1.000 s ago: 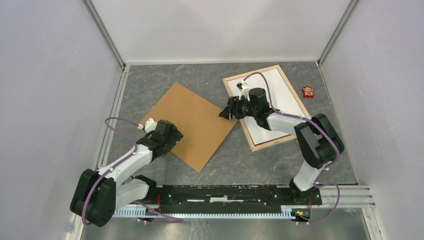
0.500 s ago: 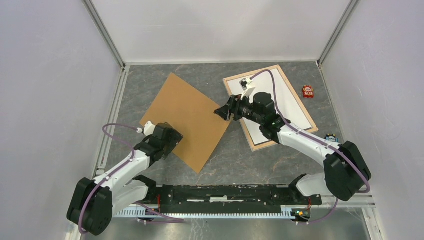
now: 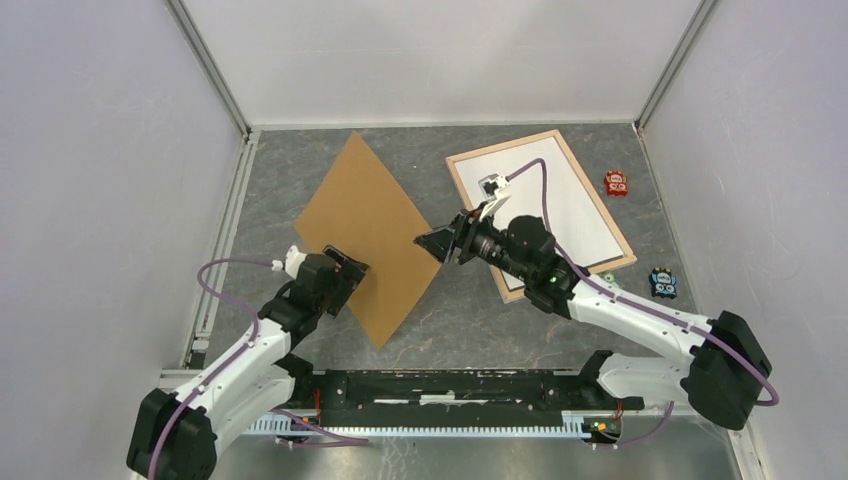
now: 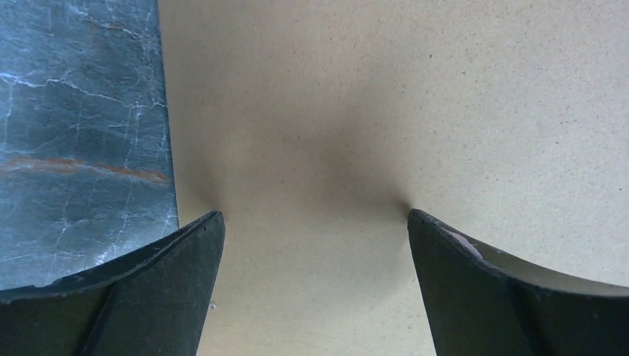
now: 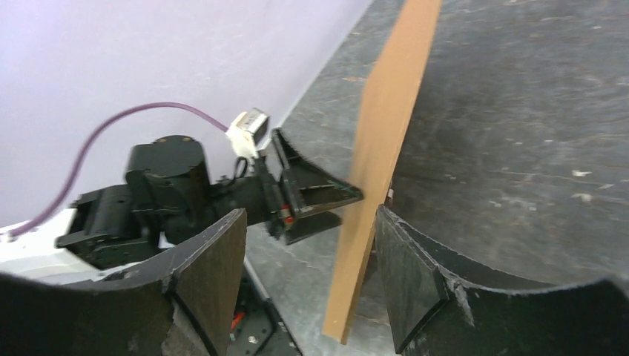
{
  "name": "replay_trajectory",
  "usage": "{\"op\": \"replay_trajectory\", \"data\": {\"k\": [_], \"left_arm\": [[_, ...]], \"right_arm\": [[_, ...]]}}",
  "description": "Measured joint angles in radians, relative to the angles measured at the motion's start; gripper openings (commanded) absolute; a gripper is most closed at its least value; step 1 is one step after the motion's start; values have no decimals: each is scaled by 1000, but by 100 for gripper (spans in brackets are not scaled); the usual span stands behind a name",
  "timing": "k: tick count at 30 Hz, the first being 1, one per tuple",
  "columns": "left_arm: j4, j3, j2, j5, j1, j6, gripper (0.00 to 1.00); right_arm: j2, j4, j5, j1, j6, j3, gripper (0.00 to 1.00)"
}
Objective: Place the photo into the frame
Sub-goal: Pick up the photo frame item at the center of the board.
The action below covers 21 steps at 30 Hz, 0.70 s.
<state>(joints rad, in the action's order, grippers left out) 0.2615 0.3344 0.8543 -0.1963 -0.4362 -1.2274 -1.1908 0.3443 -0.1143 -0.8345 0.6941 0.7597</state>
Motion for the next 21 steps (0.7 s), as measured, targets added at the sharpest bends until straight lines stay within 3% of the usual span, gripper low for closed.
{"op": "replay_trajectory", "data": {"k": [5, 12, 21], "left_arm": [[-16, -23, -62, -8, 1, -29, 100], [-20, -39, -134, 68, -14, -48, 100], [40, -40, -212, 85, -16, -63, 100]], "right_arm": [[11, 90, 14, -89, 89, -37, 67], [-72, 87, -67, -246, 177, -17, 67], [-135, -208, 234, -383, 171, 208, 70]]}}
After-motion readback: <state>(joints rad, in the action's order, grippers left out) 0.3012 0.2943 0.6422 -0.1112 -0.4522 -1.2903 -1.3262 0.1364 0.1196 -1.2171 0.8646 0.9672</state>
